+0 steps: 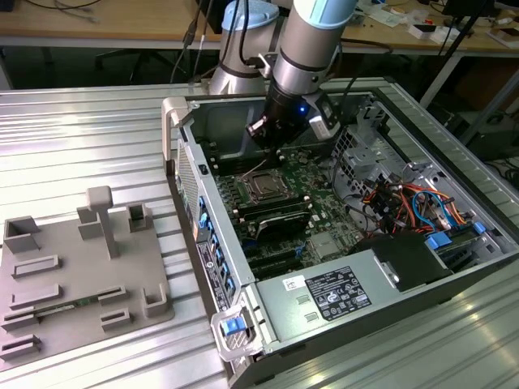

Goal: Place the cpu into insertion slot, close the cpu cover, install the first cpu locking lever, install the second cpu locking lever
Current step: 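Install the first cpu locking lever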

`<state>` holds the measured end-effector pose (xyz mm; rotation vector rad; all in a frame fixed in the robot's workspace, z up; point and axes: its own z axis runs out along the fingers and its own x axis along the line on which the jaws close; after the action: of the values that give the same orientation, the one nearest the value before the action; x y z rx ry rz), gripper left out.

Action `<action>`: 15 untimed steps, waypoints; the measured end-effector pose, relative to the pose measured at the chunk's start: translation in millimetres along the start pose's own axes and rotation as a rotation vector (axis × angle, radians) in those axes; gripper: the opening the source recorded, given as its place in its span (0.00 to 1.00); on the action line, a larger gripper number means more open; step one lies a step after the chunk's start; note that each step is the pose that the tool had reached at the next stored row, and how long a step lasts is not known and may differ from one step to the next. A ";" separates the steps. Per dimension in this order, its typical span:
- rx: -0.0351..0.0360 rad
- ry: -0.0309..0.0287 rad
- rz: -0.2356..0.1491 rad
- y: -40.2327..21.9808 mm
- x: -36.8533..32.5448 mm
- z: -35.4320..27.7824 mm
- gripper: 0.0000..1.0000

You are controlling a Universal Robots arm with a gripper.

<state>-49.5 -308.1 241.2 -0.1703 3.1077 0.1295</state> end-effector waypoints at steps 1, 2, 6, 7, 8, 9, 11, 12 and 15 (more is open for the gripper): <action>0.0000 0.0000 0.000 0.3 1.1 -1.5 0.11; -0.0002 -0.0001 0.000 0.8 4.7 -2.6 0.11; -0.0006 -0.0005 0.000 2.6 13.0 -4.1 0.11; -0.0019 -0.0015 0.000 3.1 13.6 -4.0 0.11; -0.0050 -0.0022 0.000 3.8 13.8 -3.6 0.11; -0.0103 -0.0029 -0.001 4.6 13.7 -2.7 0.11; -0.0164 -0.0033 -0.002 5.4 13.7 -1.3 0.11; -0.0190 -0.0036 -0.003 5.7 13.7 -0.5 0.11; -0.0245 -0.0038 -0.006 7.2 13.6 2.6 0.11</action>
<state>-63.8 -302.3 238.8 -0.1789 3.1027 0.1676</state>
